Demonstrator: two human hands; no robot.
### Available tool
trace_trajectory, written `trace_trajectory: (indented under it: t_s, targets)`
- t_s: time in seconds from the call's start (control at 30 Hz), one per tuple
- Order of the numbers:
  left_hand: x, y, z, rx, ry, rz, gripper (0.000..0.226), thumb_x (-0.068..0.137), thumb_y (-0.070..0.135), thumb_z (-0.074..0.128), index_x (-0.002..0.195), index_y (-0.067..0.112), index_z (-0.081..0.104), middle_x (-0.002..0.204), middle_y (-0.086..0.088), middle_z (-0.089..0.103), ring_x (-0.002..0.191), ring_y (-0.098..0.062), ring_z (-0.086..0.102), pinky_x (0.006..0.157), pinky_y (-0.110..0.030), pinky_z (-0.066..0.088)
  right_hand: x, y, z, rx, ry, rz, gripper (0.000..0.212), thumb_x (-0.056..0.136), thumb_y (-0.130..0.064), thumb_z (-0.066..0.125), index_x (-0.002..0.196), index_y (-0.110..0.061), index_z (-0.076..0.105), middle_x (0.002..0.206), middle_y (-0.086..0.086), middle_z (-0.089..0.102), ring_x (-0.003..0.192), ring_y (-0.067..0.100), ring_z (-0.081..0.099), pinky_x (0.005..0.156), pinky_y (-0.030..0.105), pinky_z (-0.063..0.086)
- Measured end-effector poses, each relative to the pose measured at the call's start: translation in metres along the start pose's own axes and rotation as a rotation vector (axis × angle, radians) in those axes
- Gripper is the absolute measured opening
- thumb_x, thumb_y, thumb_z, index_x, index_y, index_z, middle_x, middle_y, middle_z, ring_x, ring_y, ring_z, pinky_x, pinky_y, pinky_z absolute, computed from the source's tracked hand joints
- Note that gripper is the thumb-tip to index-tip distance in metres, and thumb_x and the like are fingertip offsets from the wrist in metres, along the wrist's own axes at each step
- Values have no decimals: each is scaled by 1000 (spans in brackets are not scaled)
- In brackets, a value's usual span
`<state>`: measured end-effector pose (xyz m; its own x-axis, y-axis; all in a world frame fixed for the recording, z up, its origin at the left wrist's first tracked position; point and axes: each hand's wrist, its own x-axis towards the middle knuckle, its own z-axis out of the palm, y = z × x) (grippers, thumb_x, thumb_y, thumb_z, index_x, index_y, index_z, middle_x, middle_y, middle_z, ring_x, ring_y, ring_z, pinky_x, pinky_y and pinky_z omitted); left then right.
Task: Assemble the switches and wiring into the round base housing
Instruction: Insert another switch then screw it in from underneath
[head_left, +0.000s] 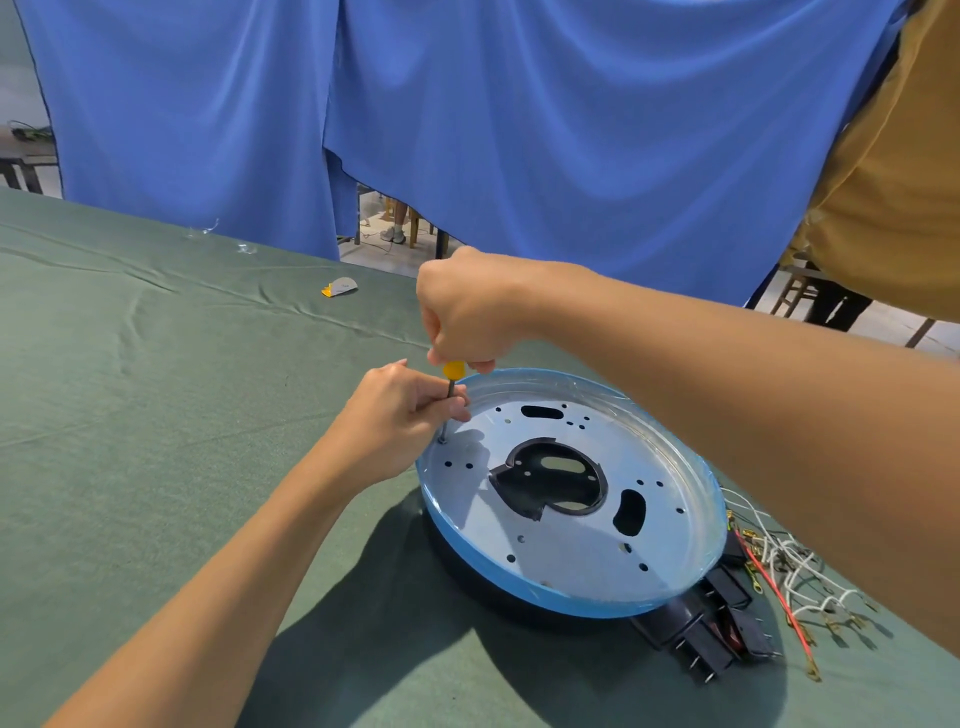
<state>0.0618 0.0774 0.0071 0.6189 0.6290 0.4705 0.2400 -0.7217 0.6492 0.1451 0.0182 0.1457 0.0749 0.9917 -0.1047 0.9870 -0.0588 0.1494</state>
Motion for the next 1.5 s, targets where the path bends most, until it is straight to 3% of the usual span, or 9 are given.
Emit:
trace_trajectory:
  t_s: [0.13, 0.33, 0.5, 0.6, 0.93, 1.07, 1.17, 1.33, 1.5]
  targets:
    - [-2, 0, 0, -91, 92, -89, 7, 76, 15, 82, 82, 12, 81, 79, -11, 76, 76, -25, 68, 78, -1, 33, 6, -9, 3, -66, 20, 72, 24, 89, -4, 48, 70, -8, 63, 29, -6, 48, 35, 10, 48, 28, 11, 32]
    - [-1, 1, -1, -74, 31, 3, 15, 90, 14, 69, 81, 10, 80, 86, 2, 77, 94, -9, 69, 118, -27, 16, 2, 1, -6, 142, -54, 57, 24, 96, -25, 58, 81, -6, 62, 58, 1, 65, 46, 11, 63, 51, 18, 54]
    - [-1, 0, 1, -23, -7, -12, 15, 93, 15, 65, 94, 8, 78, 89, -2, 78, 97, -21, 69, 119, -30, 15, -1, 5, -2, 27, 3, 3, 15, 90, -20, 65, 79, -11, 69, 45, -6, 61, 57, 11, 65, 64, 25, 56]
    - [-2, 1, 2, -60, 115, -82, 9, 79, 16, 80, 84, 8, 80, 82, -5, 77, 86, -26, 70, 114, -20, 21, 3, 0, 3, 38, 26, 49, 32, 93, -14, 53, 62, -9, 55, 37, -3, 57, 48, 17, 63, 48, 20, 48]
    - [2, -1, 3, 21, 12, -16, 16, 95, 15, 63, 94, 9, 78, 86, -10, 77, 98, -28, 68, 119, -26, 12, 2, 8, 1, -4, 82, -12, 16, 92, -18, 62, 78, -8, 63, 49, -2, 60, 33, 2, 50, 58, 27, 55]
    - [0, 2, 4, -27, 134, -68, 6, 79, 14, 80, 82, 10, 80, 80, -6, 77, 88, -26, 70, 119, -31, 17, 7, 5, 8, 62, 111, 50, 31, 101, -19, 47, 72, -10, 42, 37, 2, 55, 28, 9, 52, 34, 14, 40]
    - [-1, 2, 0, -47, 59, -27, 10, 87, 11, 72, 81, 10, 80, 82, -1, 77, 95, -21, 69, 120, -33, 11, 6, 5, 0, 44, 42, 13, 33, 97, -34, 57, 73, -11, 53, 39, -6, 57, 43, 11, 61, 44, 17, 45]
    - [-1, 4, 3, -12, 24, -26, 10, 89, 16, 70, 89, 11, 79, 85, 7, 77, 91, -11, 68, 114, -24, 7, 4, 9, 10, -6, 91, 4, 26, 94, -11, 57, 69, -12, 50, 60, 4, 56, 52, 15, 61, 61, 31, 59]
    - [-2, 4, 1, -31, 72, -41, 10, 86, 14, 73, 80, 11, 80, 78, -3, 77, 87, -20, 68, 119, -29, 9, 5, 11, 7, 89, 45, 6, 30, 96, -29, 58, 73, -9, 57, 48, -3, 59, 53, 15, 69, 55, 24, 56]
